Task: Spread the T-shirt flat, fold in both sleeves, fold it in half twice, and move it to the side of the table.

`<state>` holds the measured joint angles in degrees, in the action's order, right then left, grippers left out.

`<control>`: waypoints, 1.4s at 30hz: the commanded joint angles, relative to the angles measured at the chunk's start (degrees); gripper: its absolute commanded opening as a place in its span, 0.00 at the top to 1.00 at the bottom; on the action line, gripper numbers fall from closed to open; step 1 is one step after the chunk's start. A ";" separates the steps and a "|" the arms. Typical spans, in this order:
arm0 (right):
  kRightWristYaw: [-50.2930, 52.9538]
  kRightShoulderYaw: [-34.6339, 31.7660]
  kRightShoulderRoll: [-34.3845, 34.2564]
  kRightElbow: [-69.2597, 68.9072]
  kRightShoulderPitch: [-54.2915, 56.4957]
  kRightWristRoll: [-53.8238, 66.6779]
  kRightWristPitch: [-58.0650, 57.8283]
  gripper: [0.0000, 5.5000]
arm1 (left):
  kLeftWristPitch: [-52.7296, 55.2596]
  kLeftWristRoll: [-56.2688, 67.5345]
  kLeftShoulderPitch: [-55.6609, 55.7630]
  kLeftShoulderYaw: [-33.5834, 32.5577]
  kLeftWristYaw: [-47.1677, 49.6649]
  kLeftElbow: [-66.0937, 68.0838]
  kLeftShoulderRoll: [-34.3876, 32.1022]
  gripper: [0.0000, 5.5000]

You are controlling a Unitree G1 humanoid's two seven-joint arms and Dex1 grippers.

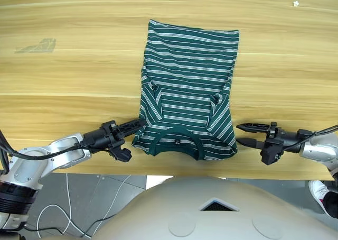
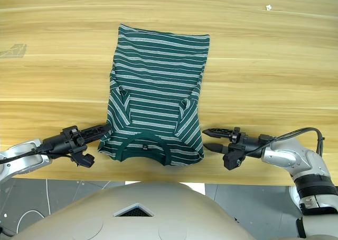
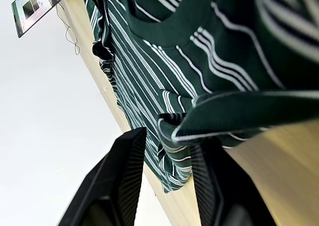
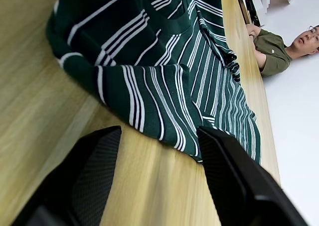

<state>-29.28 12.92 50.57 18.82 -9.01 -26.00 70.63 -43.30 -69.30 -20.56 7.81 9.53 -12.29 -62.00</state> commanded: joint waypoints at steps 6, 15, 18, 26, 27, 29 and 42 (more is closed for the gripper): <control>-2.39 5.38 0.64 -1.70 -0.98 -0.84 -5.30 0.49 | -0.75 0.14 0.69 1.18 -1.97 0.63 -1.48 0.71; -6.20 10.19 2.48 -4.26 -2.60 5.68 -11.11 0.83 | -0.49 -1.38 1.27 3.58 -2.52 3.09 -1.75 1.00; -7.17 10.96 2.79 -4.67 -2.82 7.02 -12.37 0.93 | -0.30 -2.04 1.49 4.26 -2.63 3.10 -2.01 1.00; -9.44 12.53 3.03 -6.13 -3.14 9.89 -15.20 0.99 | 0.44 2.33 0.63 2.44 -3.18 3.03 -2.42 1.00; -10.06 12.80 3.15 -6.45 -3.23 10.74 -15.80 0.99 | 0.80 6.29 -0.01 1.28 -4.51 3.08 -2.14 1.00; -12.05 13.17 3.83 -7.67 -3.48 14.16 -18.29 0.99 | 2.47 16.50 -2.59 -2.22 -8.64 2.47 -2.19 1.00; -38.02 2.57 15.74 -31.42 -7.54 66.27 -64.91 0.99 | 18.68 56.81 -24.33 -11.49 -43.88 -6.16 -4.45 1.00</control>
<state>-64.82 18.55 64.34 -9.82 -16.66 34.85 11.44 -27.38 -16.65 -42.12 -3.18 -30.44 -14.78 -66.39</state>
